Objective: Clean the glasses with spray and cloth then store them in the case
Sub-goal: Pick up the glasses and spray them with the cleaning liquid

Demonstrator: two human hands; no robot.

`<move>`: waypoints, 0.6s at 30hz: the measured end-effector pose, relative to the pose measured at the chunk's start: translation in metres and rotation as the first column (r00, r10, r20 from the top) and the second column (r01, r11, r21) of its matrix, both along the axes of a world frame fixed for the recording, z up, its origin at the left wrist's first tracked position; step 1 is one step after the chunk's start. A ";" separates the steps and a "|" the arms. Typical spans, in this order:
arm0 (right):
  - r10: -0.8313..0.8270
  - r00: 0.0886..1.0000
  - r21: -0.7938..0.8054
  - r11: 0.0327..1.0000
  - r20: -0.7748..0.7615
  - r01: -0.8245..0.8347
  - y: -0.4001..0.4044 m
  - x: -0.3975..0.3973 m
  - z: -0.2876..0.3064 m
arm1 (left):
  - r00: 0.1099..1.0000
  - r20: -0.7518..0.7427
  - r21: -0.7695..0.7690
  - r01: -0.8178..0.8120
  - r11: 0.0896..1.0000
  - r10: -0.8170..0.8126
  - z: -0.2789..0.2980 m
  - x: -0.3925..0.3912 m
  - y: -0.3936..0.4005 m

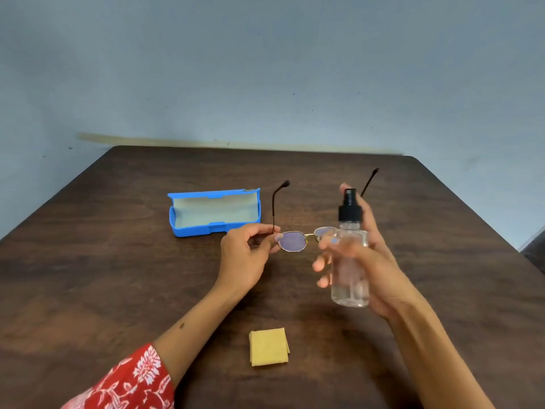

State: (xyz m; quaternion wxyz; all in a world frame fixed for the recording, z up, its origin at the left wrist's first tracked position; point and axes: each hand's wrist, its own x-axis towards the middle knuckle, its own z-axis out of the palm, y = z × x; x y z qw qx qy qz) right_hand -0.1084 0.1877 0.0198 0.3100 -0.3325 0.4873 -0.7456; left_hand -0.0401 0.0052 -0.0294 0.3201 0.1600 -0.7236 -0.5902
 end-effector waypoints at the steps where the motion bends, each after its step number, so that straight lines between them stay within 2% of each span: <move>1: -0.125 0.962 0.098 0.983 -0.245 0.153 -0.004 0.000 0.002 | 1.000 -0.012 -0.001 -0.013 1.000 0.013 0.000 0.000 -0.002; 2: -0.204 0.825 0.154 0.932 -0.527 0.329 -0.009 -0.001 0.002 | 0.999 -0.023 -0.008 -0.028 1.000 0.028 0.000 0.000 -0.003; 3: -0.211 0.619 0.150 0.865 -0.756 0.478 -0.012 -0.001 0.002 | 0.999 -0.037 -0.013 -0.041 0.999 0.040 0.000 0.001 -0.004; 4: -0.166 0.441 0.133 0.810 -0.882 0.571 -0.016 -0.001 0.001 | 0.997 -0.052 -0.014 -0.052 0.999 0.051 0.000 0.001 -0.005; 5: -0.122 0.354 0.135 0.773 -0.927 0.620 -0.020 0.000 0.000 | 0.996 -0.069 -0.016 -0.060 0.998 0.059 0.000 0.001 -0.006; 11: -0.019 0.198 0.142 0.628 -0.980 0.765 -0.025 0.014 -0.013 | 0.984 -0.173 -0.098 -0.064 0.993 0.047 0.005 0.003 -0.005; 14: 0.023 0.225 0.197 0.577 -0.974 0.793 -0.025 0.016 -0.013 | 0.980 -0.196 -0.155 -0.073 0.985 0.042 0.006 0.004 -0.004; 18: -0.017 0.221 0.171 0.578 -0.975 0.798 -0.027 0.018 -0.012 | 0.973 -0.226 -0.217 -0.091 0.972 0.041 0.008 0.006 -0.002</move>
